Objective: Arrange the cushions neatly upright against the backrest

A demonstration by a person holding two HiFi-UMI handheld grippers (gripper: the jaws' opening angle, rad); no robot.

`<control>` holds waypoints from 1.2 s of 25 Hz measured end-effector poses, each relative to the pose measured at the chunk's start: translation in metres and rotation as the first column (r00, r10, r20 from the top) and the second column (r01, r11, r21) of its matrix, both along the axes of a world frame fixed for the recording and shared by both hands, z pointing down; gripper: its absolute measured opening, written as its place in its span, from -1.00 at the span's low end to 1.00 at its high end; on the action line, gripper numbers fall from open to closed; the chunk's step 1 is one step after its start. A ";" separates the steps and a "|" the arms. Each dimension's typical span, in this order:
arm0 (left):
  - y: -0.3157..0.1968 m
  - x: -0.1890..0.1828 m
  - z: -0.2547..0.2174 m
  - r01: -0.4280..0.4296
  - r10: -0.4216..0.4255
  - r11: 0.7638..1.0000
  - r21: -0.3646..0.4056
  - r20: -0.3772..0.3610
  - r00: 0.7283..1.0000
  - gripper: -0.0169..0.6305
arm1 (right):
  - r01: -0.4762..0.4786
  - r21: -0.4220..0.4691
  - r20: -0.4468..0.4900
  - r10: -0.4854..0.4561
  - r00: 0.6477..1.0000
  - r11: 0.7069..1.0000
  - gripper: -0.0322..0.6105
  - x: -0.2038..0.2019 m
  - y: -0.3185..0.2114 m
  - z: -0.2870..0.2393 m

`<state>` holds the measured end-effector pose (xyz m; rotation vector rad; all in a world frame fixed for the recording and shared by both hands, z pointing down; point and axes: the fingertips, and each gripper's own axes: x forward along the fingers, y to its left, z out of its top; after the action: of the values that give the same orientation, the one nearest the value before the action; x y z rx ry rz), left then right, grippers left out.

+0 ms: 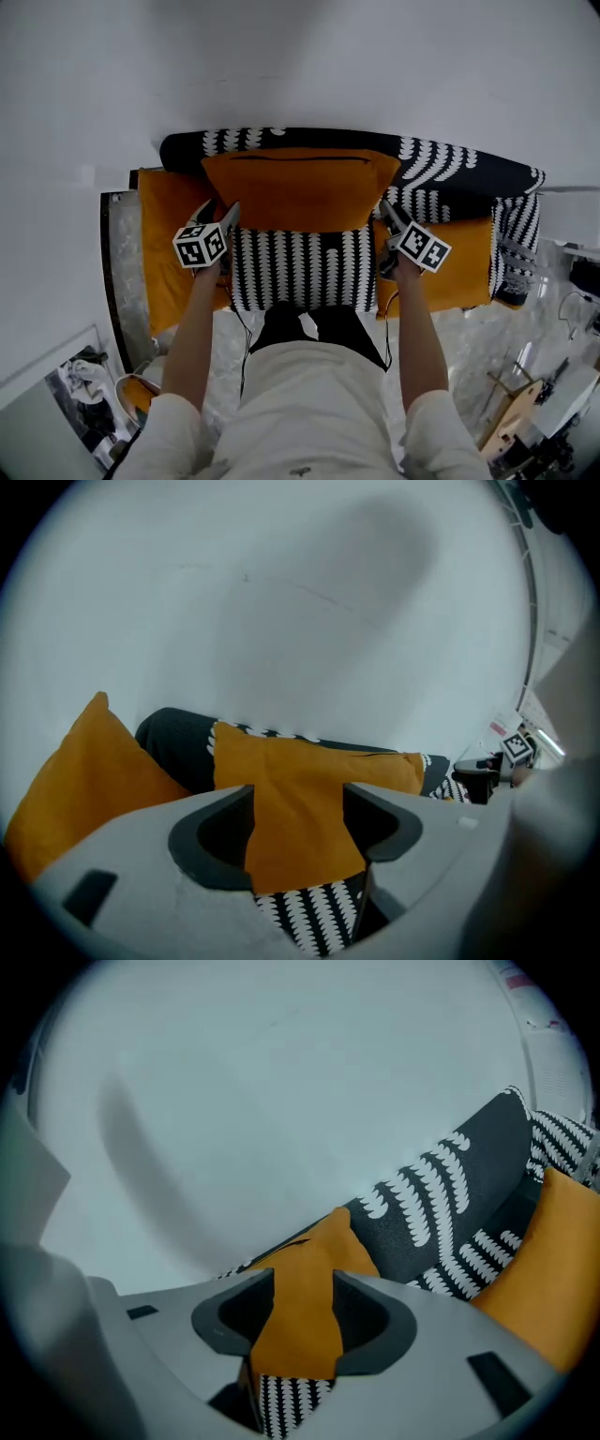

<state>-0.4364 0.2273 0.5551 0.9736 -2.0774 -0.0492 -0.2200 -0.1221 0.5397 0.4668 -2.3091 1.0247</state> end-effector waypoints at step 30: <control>-0.090 0.235 -0.193 -0.602 0.523 0.745 0.287 0.308 0.794 -0.91 | -0.130 0.223 0.466 0.011 0.885 0.966 -0.88 0.179 0.162 -0.211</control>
<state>-0.2017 0.1370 0.3623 1.8974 -1.8947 -0.0248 -0.0410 0.0399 0.3286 0.4425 -2.8907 0.9630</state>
